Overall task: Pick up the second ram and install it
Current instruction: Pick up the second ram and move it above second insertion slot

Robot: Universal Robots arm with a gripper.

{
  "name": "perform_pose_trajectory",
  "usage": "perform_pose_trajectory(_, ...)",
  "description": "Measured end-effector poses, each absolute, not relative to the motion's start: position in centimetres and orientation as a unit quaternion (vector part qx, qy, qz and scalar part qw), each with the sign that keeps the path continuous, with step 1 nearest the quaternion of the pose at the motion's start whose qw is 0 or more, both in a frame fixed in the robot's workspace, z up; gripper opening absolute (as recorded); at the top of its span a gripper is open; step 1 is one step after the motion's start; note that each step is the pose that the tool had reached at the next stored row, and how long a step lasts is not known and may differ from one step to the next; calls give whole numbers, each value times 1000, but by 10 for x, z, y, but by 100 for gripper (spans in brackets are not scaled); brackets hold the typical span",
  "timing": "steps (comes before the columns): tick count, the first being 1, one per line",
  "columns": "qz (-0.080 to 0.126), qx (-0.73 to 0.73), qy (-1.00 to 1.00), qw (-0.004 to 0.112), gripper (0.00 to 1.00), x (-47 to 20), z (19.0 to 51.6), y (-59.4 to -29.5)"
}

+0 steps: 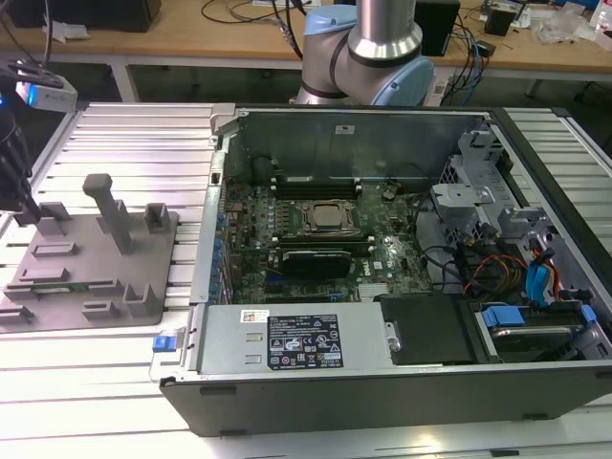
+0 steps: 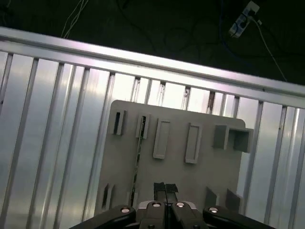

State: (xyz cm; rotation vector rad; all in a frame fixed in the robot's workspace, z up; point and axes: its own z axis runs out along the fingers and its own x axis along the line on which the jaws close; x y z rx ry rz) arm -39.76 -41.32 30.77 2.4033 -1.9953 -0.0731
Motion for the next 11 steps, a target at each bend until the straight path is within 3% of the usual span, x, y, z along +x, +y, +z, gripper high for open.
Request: perform_pose_trajectory(11, -24, 761, -648, 8, 8, -400, 276, -419)
